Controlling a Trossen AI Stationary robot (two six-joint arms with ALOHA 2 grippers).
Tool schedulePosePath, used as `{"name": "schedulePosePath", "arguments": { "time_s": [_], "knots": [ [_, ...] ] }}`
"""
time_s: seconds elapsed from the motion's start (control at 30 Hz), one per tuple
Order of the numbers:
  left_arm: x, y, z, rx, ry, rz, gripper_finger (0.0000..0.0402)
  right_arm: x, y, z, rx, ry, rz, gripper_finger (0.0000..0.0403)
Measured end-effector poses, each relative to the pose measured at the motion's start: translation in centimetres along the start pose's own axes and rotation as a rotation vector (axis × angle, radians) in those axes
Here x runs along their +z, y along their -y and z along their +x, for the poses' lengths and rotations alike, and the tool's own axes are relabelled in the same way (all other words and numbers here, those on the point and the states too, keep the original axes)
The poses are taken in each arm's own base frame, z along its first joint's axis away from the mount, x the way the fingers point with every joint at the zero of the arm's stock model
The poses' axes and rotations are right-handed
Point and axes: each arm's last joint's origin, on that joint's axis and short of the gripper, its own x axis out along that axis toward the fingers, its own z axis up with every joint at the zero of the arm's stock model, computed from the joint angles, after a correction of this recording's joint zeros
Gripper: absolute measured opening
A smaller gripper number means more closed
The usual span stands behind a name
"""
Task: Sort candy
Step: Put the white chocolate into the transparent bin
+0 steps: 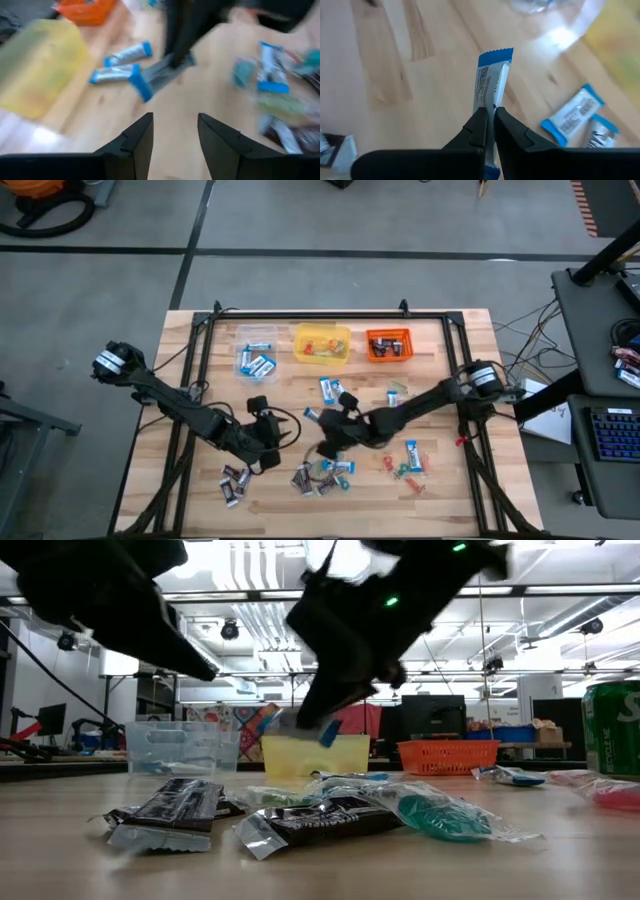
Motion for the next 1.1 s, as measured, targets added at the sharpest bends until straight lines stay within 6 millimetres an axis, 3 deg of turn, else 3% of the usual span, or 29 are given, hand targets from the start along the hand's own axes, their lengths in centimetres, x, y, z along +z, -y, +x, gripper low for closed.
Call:
{"name": "schedulePosePath", "arguments": {
  "time_s": [0.13, 0.37, 0.63, 0.87, 1.1],
  "knots": [
    [0.8, 0.3, 0.0, -0.012, 0.076, 0.013, 0.0137, -1.3, -0.8, -2.0, 0.011, 0.120, -0.018, 0.0016],
    [3.0, 0.7, 0.1, -0.161, 0.223, 0.019, 0.0137, -1.6, -1.9, -5.6, 0.093, 0.376, -0.060, 0.0017],
    [4.0, -0.4, 0.6, -0.132, 0.273, -0.085, 0.0137, -1.0, -1.9, -7.5, 0.109, 0.417, -0.100, 0.0017],
    [5.2, -1.7, 0.9, -0.111, 0.331, -0.205, 0.0137, 0.5, -0.6, -9.7, -0.042, 0.412, -0.150, 0.0017],
    [6.5, -1.8, 0.8, -0.240, 0.428, -0.203, 0.0137, 1.6, -0.4, -11.1, -0.005, 0.477, -0.201, 0.0017]
  ]
}}
